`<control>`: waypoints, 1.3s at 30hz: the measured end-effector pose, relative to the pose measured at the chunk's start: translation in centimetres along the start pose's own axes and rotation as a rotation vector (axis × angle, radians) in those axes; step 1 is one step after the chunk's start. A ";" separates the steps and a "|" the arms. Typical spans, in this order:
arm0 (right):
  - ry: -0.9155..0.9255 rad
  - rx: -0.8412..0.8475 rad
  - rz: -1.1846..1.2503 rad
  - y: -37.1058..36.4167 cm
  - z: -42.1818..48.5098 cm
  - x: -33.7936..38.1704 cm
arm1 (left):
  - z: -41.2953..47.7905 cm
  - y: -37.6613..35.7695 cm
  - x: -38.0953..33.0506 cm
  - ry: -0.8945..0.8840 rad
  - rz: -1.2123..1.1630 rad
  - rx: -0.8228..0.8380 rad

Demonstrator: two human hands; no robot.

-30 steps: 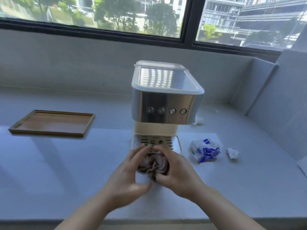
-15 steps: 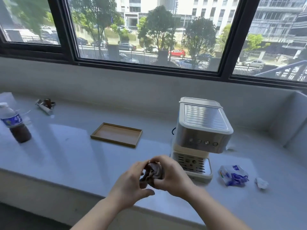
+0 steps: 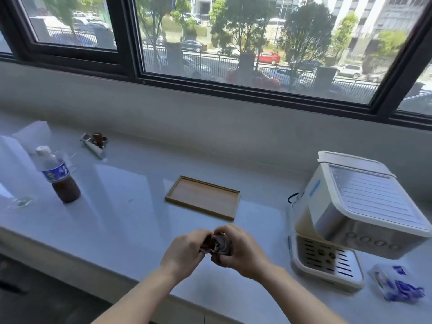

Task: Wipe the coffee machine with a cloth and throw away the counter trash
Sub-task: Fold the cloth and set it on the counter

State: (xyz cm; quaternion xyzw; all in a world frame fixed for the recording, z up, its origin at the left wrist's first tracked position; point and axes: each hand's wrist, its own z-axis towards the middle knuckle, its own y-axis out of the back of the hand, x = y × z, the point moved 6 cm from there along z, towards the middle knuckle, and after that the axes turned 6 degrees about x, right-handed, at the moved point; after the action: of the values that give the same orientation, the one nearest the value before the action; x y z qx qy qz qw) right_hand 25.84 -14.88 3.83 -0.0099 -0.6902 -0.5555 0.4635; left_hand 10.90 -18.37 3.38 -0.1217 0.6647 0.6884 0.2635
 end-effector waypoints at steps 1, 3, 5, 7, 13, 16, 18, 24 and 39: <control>-0.008 0.004 -0.012 -0.4 0.7 -0.3 | 0.6 -0.1 0.6 -0.020 0.025 0.023; -0.034 0.011 -0.047 -1.2 1.9 -1.2 | 1.7 -0.6 1.5 -0.067 0.080 0.058; -0.066 0.014 -0.101 -2.2 2.5 -2.2 | 2.4 -1.4 2.2 -0.107 0.157 0.078; -0.086 0.032 -0.146 -3.4 2.5 -3.1 | 2.5 -2.5 2.3 -0.156 0.246 0.115; -0.148 0.066 -0.188 -6.3 0.9 -4.6 | 1.0 -6.7 4.6 -0.148 0.253 0.250; -0.160 0.023 -0.185 -6.5 0.3 -4.5 | 0.6 -7.1 4.8 -0.108 0.241 0.265; -0.167 0.014 -0.219 -6.5 0.1 -4.3 | 0.8 -7.0 4.5 -0.096 0.248 0.263; -0.296 0.066 -0.189 -5.7 -1.6 -4.5 | 1.8 -6.3 3.2 0.004 0.384 0.305; -0.545 -0.074 -0.373 2.0 -11.0 -4.7 | 3.2 -7.4 -8.5 -0.247 0.509 0.316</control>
State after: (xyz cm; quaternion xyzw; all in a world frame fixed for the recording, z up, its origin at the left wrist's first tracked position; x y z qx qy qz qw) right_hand 36.53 -20.33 1.81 -0.0484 -0.7582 -0.6324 0.1512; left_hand 22.46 -17.10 1.77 0.1750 0.7355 0.6301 0.1772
